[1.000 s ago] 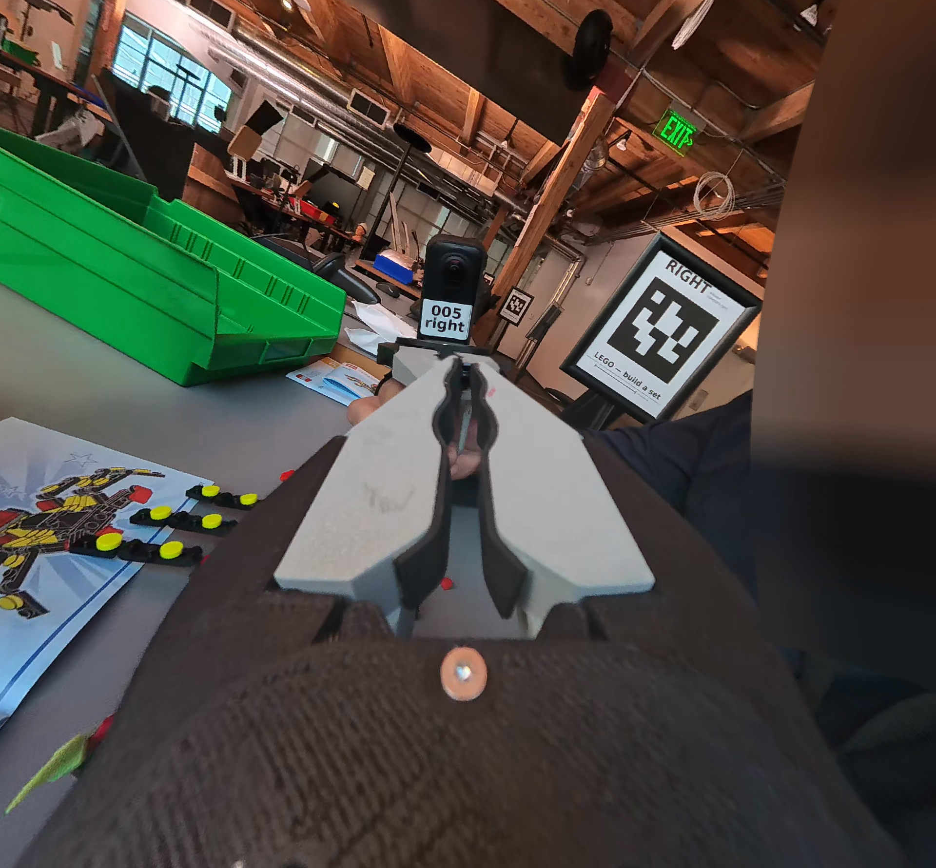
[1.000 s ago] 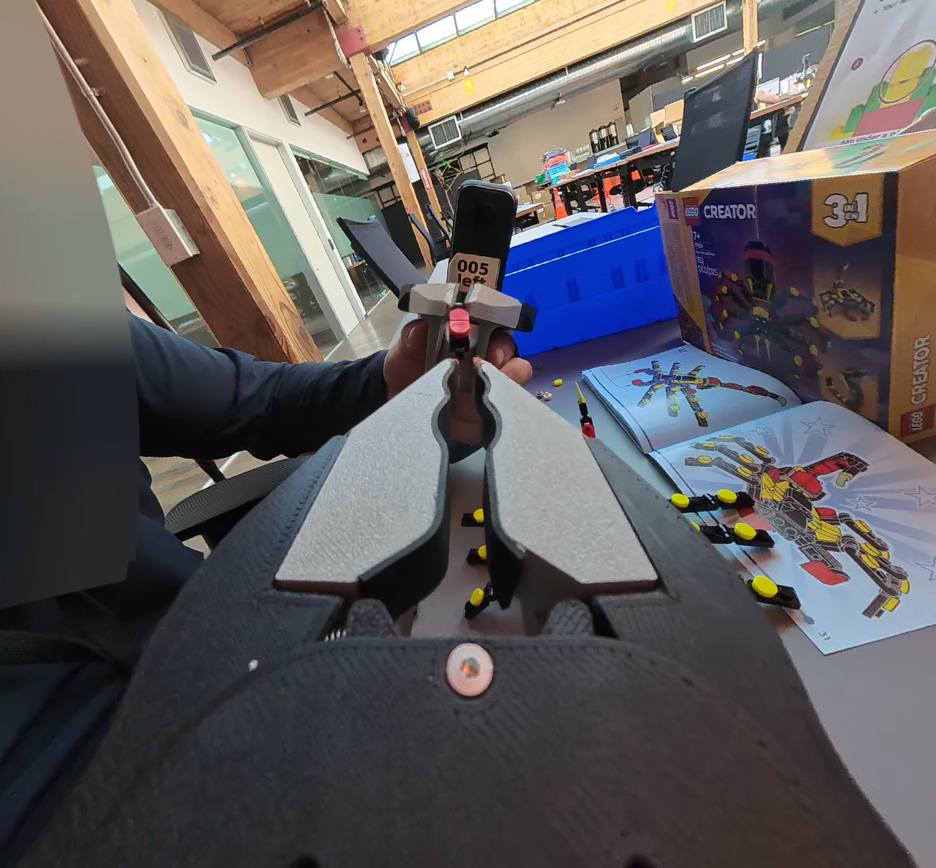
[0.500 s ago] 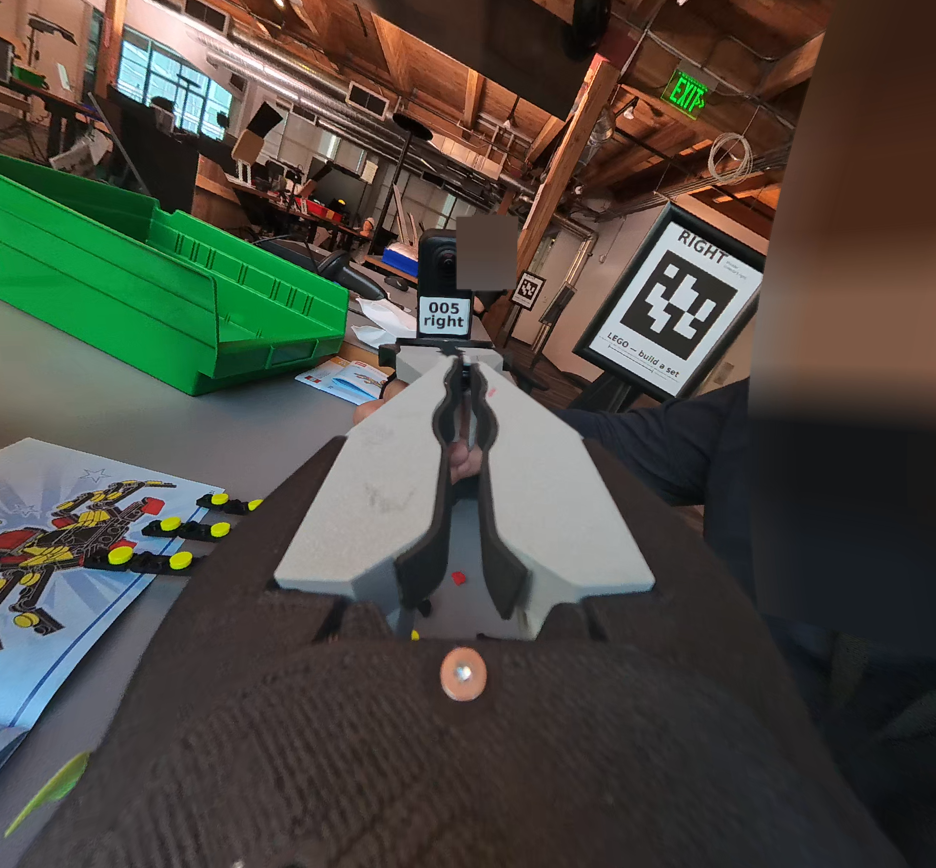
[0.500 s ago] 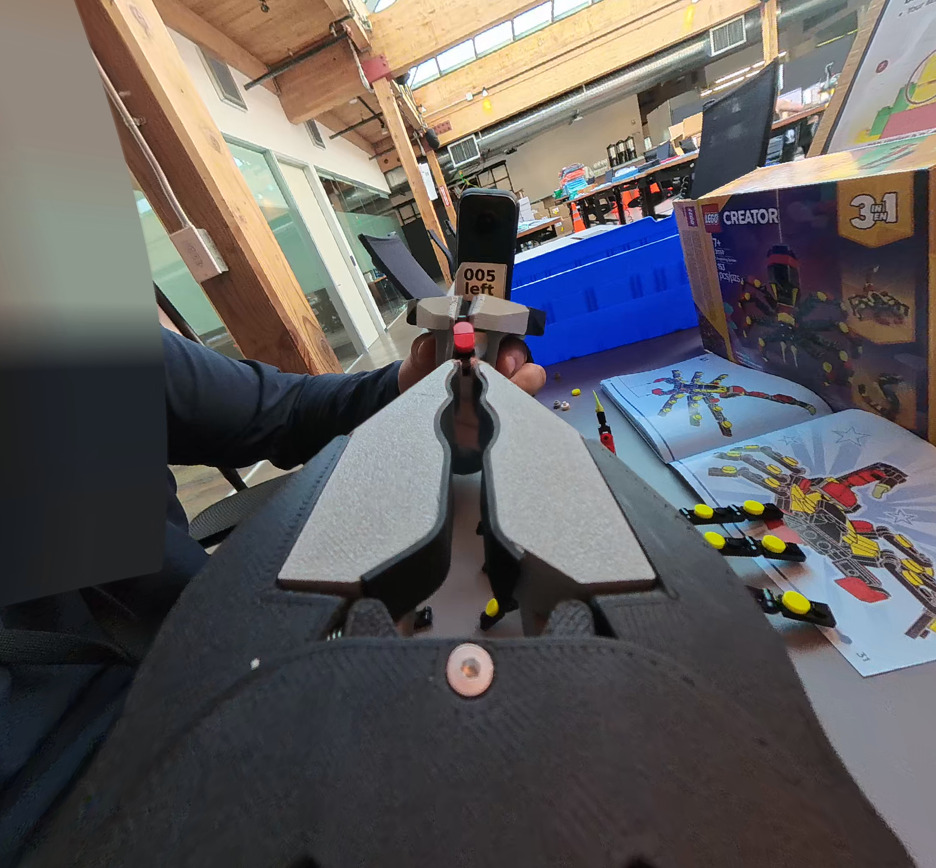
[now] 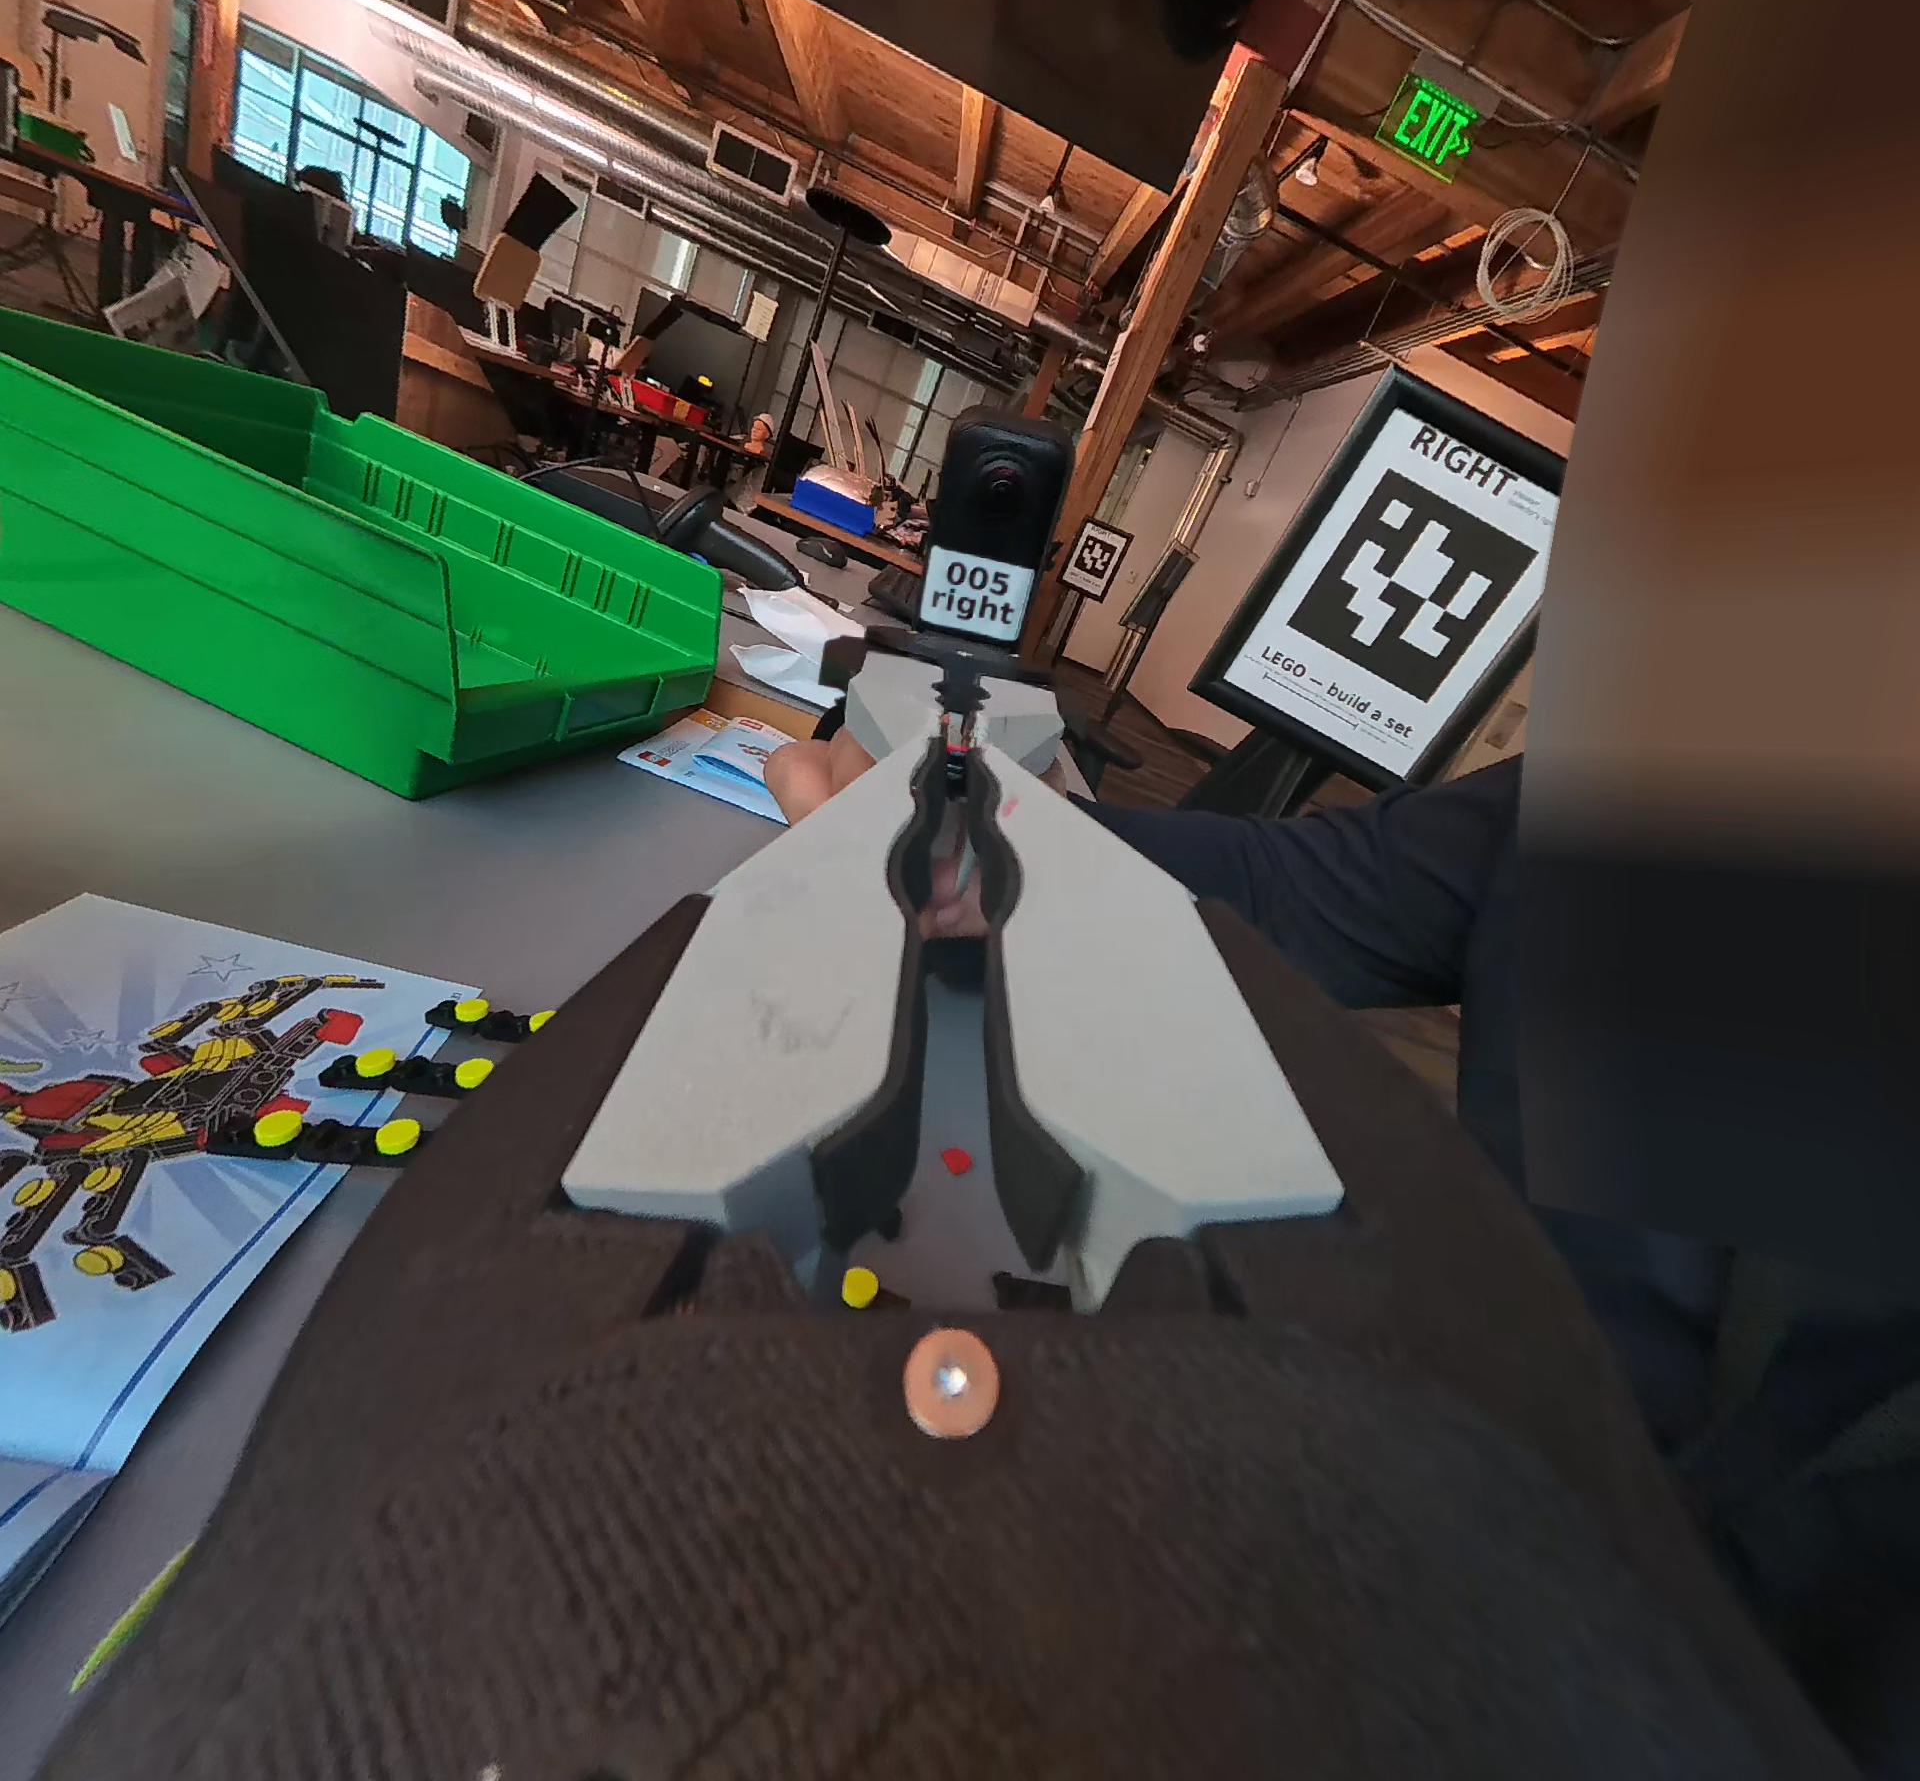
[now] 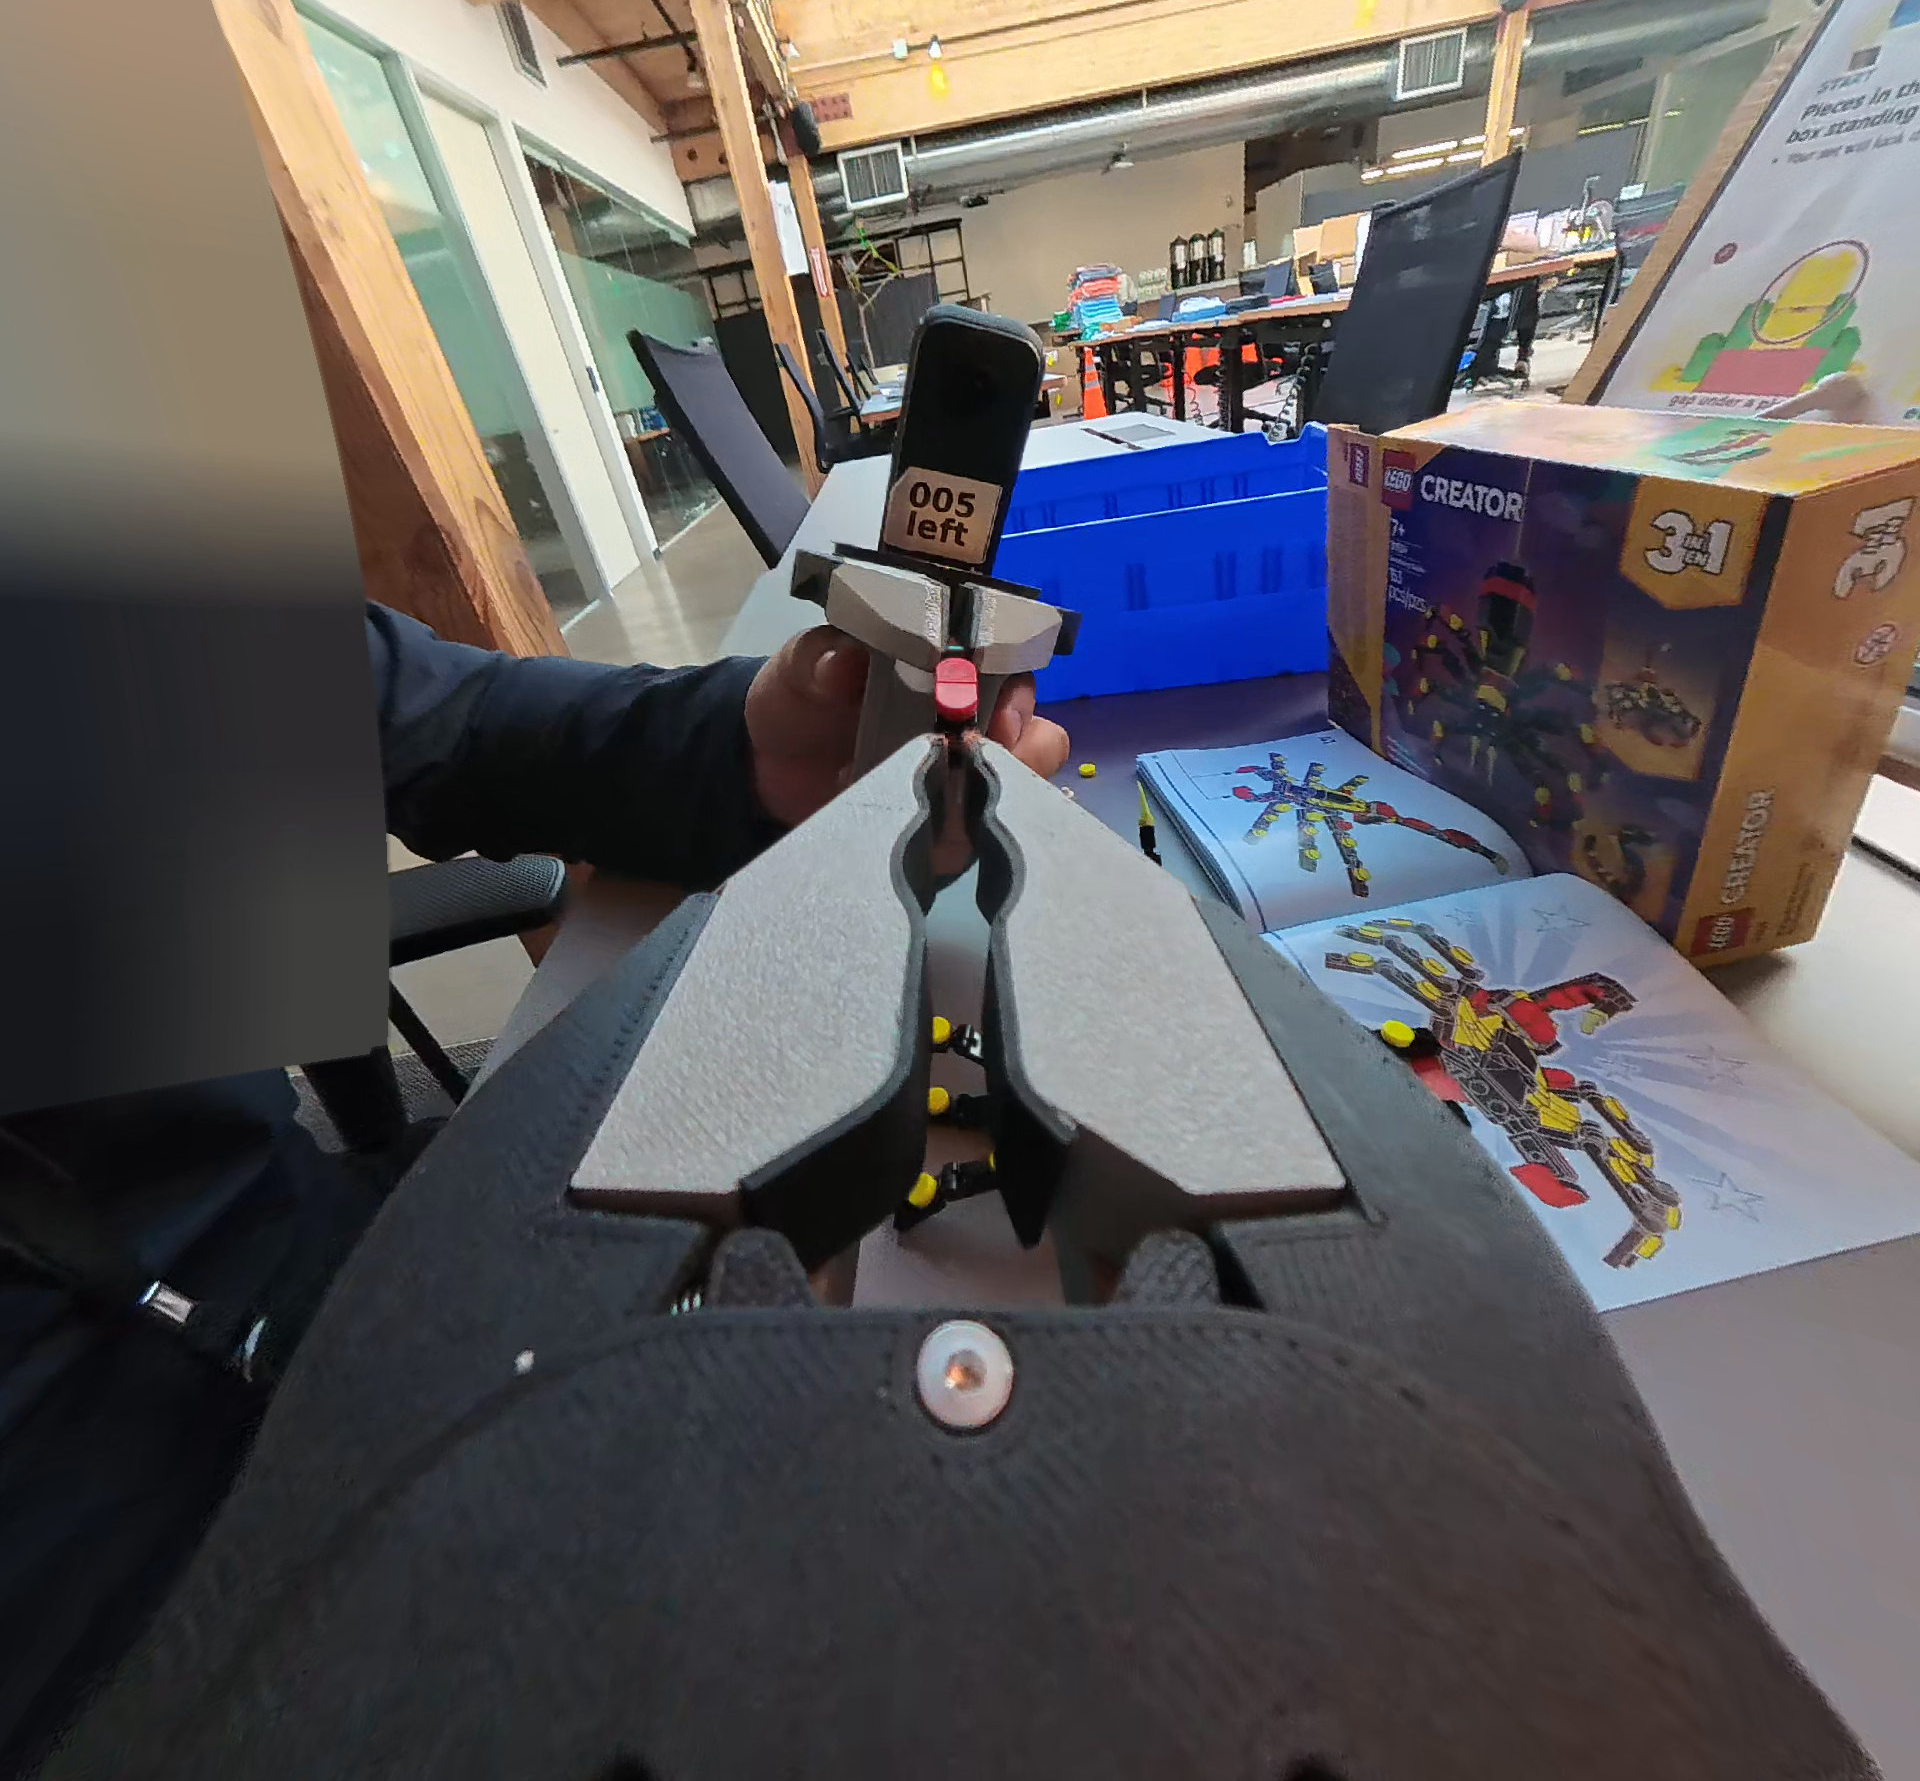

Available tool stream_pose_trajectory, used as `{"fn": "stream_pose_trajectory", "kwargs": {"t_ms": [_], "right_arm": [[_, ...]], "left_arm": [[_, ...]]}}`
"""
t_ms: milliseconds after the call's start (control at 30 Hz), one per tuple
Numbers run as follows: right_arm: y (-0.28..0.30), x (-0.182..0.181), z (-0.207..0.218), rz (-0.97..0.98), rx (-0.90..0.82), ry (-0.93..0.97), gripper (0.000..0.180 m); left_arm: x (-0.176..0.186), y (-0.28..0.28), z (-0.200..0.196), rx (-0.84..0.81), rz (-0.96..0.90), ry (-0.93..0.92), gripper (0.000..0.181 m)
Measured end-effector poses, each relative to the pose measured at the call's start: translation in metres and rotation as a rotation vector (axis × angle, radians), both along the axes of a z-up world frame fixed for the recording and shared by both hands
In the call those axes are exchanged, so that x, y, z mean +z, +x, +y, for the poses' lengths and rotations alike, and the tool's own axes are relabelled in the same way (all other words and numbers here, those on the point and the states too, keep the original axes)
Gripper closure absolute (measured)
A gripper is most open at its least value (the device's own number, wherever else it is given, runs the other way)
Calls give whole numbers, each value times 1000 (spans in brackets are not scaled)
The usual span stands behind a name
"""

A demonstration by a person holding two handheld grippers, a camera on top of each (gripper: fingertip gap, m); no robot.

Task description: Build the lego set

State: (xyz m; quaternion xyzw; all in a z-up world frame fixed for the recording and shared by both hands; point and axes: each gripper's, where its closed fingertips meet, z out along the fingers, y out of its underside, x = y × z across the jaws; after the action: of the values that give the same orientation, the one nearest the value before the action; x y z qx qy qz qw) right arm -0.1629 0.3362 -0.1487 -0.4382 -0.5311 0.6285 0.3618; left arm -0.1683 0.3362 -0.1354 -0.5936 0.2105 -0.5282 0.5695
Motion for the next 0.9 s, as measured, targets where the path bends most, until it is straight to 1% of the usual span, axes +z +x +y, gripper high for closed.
{"fn": "stream_pose_trajectory", "kwargs": {"t_ms": [233,467,733,833,867,900], "right_arm": [[0,0,1,-15,24,-64,180],[3,4,1,-8,31,-73,180],[2,3,2,-8,34,-111,180],[1,2,3,-11,33,-115,180],[1,2,2,-11,40,-119,180],[1,2,1,-13,49,-123,180]], "left_arm": [[-1,-1,1,4,1,0,181],[-6,2,2,3,28,-17,170],[-6,1,3,14,35,-11,170],[-6,5,0,-13,36,-16,161],[-7,6,0,-13,50,-15,162],[-9,7,0,-6,73,-4,168]]}}
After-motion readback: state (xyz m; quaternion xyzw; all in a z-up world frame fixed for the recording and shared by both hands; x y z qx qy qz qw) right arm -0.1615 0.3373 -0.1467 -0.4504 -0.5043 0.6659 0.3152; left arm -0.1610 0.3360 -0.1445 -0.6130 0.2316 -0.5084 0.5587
